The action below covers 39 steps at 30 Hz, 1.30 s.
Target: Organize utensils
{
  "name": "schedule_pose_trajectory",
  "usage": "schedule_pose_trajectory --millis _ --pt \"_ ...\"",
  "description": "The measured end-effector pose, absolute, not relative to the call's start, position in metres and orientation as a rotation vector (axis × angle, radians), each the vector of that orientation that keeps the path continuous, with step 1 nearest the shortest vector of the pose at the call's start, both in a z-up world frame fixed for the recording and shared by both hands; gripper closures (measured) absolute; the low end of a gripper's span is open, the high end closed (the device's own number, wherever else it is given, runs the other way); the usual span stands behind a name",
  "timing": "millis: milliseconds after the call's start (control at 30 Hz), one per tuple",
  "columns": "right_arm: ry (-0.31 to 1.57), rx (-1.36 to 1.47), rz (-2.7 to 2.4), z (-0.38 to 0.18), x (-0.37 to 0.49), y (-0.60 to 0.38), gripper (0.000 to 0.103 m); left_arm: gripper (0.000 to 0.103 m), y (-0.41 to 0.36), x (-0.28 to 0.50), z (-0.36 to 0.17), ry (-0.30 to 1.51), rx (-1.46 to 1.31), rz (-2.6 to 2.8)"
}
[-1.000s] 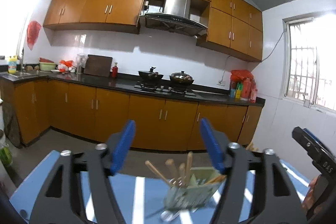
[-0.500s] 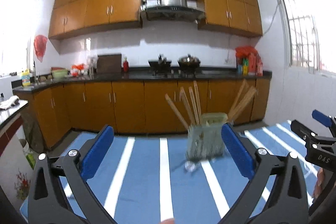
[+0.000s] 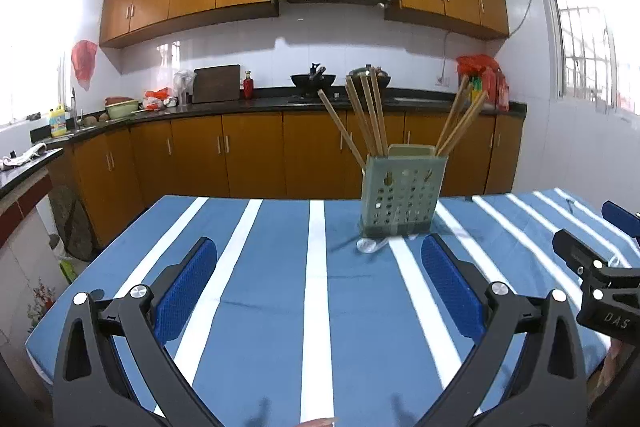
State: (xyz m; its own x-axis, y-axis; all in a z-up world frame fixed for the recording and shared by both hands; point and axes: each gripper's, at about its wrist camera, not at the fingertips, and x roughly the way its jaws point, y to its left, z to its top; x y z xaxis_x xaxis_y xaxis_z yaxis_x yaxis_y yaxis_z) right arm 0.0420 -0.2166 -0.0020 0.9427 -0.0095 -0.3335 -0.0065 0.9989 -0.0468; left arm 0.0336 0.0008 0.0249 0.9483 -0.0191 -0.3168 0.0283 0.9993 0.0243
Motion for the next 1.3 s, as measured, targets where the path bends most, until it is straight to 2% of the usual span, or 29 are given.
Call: schedule_pose_trajectory --millis 1300 --pt "0.444 0.025 -0.052 -0.027 0.042 -0.232 0.004 0.002 -0.009 0.019 -0.003 0.393 0.04 -0.027"
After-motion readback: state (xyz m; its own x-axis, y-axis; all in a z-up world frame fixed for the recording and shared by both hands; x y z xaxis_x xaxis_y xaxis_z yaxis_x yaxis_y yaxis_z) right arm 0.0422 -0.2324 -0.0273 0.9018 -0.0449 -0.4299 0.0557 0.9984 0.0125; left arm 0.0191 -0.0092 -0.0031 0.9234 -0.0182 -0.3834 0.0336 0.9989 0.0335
